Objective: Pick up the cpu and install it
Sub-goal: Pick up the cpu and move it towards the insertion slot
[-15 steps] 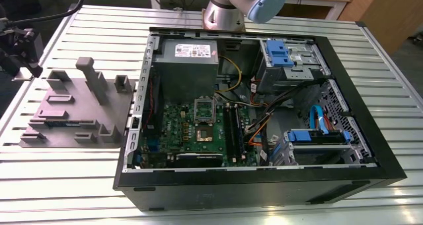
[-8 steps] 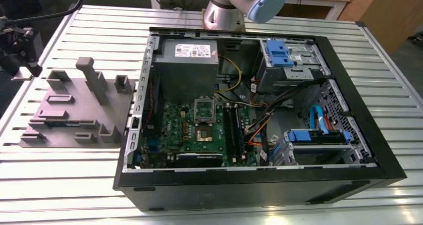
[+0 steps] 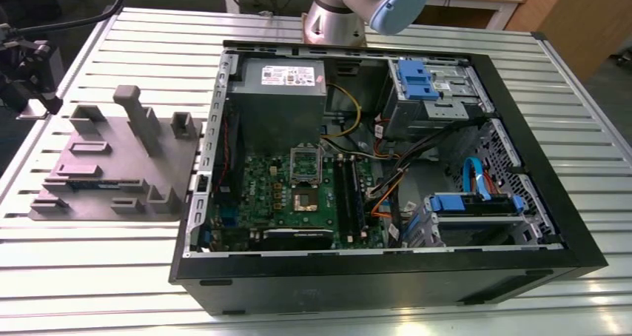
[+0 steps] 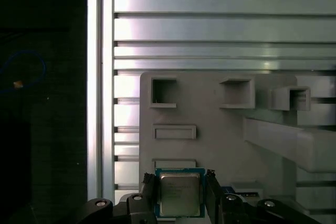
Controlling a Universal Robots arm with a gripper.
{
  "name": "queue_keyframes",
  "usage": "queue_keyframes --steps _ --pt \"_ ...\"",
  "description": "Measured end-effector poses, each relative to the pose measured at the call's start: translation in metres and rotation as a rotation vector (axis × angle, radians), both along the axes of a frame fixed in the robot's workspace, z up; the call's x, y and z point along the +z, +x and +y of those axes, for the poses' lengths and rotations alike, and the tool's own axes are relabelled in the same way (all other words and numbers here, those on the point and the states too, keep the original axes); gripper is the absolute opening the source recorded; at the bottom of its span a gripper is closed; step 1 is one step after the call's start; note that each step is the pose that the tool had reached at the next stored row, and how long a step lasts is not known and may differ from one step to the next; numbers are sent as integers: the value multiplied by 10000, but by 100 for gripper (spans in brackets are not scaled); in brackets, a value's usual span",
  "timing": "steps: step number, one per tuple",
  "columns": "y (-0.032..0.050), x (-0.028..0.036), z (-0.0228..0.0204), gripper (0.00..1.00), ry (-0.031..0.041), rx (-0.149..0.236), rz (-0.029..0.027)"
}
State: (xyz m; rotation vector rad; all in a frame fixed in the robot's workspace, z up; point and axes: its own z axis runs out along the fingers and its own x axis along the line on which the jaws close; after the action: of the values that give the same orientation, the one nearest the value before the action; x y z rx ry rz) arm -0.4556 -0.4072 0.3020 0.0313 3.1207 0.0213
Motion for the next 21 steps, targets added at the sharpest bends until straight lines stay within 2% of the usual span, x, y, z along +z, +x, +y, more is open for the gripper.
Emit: queue_keyframes --steps 10,21 --pt "0 75 0 47 0 0 0" --pt "0 235 0 47 0 0 0"
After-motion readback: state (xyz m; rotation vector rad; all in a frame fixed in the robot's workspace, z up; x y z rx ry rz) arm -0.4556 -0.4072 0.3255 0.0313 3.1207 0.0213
